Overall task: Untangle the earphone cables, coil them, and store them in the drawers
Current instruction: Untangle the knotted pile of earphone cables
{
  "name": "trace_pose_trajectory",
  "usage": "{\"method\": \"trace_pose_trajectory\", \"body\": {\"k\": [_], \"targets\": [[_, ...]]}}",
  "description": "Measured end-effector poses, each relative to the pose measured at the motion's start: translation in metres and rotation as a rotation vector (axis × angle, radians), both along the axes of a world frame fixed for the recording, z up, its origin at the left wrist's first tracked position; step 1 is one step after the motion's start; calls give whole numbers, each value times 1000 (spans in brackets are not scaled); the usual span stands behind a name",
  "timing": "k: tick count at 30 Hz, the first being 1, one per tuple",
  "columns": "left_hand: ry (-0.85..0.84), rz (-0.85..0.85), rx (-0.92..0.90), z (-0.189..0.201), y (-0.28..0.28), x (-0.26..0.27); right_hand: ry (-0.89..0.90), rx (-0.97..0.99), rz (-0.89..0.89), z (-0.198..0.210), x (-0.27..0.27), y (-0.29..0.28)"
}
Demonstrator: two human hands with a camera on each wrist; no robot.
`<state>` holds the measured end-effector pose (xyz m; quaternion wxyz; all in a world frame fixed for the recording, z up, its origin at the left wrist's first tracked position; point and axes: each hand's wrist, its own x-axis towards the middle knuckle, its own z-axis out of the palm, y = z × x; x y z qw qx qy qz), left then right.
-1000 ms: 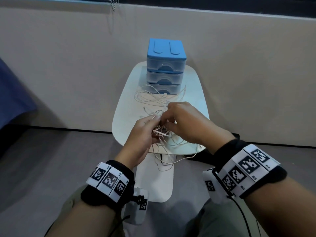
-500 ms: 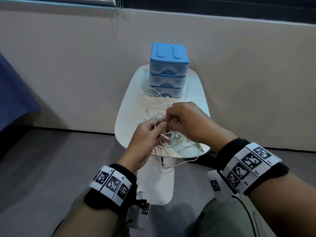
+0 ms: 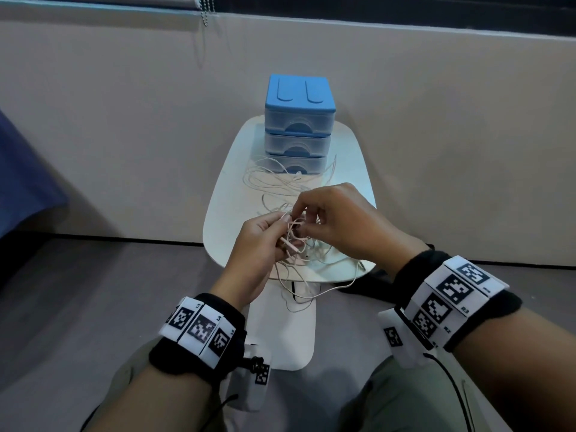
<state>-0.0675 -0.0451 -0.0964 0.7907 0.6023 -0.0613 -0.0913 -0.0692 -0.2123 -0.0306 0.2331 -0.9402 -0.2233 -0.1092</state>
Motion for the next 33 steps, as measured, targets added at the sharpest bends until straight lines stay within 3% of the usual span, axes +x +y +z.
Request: {"method": "trace_pose_trajectory", "body": {"k": [5,11,14,20,24,28,33], "targets": [[-9,-24,-7,2,1,-2,134,13,29,9,-5,-4],[-8,-27,1,3,1,-3,103,-220,63,9,-1,1],[-40,-71,-16,2,3,-4,75,-213,32,9,0,3],[-5,-94,-53,6,6,-6,-8,188,-205,20,4,9],[-1,-62,-21,9,3,-4,66,599,-325,27,11,13],[-70,-74,204,22,-3,0,124,821,-298,39,12,16],[-209,-33,401,51,0,17,279,1130,-141,85,-5,9]]}}
